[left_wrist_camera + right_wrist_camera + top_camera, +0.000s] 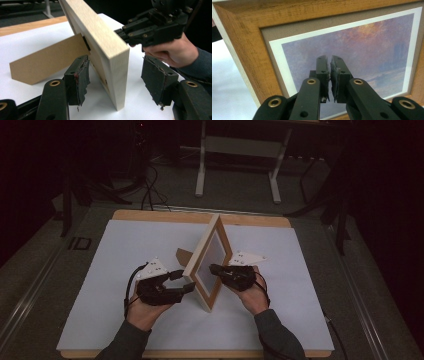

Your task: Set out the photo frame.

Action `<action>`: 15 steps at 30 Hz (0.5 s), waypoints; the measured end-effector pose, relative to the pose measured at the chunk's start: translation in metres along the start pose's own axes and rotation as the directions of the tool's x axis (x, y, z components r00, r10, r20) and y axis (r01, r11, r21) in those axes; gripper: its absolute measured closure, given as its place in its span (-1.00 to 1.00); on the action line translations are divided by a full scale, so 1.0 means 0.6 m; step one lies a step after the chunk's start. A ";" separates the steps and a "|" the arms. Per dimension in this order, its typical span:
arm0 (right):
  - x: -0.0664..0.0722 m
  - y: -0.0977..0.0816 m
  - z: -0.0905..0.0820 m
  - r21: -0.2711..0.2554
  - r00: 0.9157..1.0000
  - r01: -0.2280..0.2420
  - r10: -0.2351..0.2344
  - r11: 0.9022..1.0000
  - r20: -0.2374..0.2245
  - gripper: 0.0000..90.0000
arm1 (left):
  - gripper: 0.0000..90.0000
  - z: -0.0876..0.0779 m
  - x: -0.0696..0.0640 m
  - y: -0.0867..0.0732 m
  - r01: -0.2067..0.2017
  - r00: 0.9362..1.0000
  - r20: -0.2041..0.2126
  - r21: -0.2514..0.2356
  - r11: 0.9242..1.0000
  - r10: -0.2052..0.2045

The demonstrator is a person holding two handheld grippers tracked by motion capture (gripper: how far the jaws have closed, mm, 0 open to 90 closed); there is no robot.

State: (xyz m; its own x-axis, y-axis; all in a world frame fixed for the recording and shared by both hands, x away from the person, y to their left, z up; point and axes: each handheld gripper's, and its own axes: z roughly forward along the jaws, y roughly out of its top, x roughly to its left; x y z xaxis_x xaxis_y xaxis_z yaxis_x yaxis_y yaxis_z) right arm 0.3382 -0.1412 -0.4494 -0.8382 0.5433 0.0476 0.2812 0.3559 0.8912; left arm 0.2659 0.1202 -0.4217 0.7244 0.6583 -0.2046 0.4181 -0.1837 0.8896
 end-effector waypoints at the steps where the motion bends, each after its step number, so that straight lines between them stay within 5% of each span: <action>1: 0.000 0.000 0.000 -0.001 1.000 -0.002 0.002 1.000 0.001 0.87 | -0.11 0.004 -0.002 0.002 0.001 1.000 -0.010 -0.002 1.000 -0.001; 15: -0.005 -0.006 -0.005 -0.003 1.000 -0.012 0.012 1.000 0.010 0.87 | 0.32 0.022 -0.007 0.004 0.075 0.994 -0.075 -0.018 0.997 -0.076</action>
State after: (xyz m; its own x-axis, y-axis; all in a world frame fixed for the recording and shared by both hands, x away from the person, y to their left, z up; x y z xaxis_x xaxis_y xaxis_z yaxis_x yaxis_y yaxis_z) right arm 0.3380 -0.1465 -0.4513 -0.8299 0.5552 0.0541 0.2901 0.3466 0.8920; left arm 0.2713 0.1074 -0.4241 0.6474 0.7233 -0.2403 0.4612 -0.1208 0.8791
